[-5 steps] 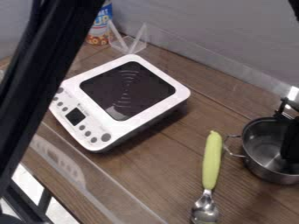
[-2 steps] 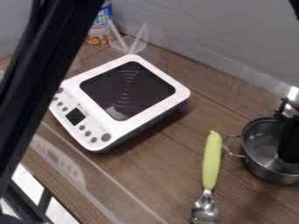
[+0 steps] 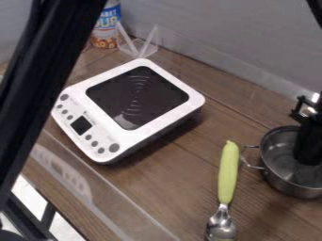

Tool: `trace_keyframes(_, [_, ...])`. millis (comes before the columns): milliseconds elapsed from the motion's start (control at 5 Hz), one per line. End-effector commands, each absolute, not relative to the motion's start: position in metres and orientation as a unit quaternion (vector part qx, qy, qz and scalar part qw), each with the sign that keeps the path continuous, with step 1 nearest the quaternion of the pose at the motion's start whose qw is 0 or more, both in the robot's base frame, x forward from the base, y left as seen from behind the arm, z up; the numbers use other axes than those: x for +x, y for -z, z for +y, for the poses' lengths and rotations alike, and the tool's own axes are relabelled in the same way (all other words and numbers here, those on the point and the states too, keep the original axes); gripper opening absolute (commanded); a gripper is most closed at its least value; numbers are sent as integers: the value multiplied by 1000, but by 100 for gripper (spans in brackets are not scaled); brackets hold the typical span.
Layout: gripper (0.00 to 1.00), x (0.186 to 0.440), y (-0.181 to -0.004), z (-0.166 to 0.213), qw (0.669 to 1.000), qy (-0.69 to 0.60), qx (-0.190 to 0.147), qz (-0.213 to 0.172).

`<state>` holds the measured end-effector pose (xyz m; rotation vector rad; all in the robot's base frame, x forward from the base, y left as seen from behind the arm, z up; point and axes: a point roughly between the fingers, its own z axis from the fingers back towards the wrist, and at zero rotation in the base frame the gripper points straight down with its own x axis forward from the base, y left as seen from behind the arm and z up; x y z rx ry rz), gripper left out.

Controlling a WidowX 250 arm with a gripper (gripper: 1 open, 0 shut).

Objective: Remove silver pot from the white and black stove top and place it on the table

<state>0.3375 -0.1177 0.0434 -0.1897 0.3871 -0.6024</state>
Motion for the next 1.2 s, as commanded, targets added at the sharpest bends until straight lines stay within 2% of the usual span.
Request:
trace_keyframes(0, [0, 346, -67, -117, 933, 313, -97, 152])
trace_keyframes(800, [0, 344, -48, -102, 927, 317, -112, 165])
trace_keyframes(1000, [0, 340, -50, -110, 908, 366, -108, 174])
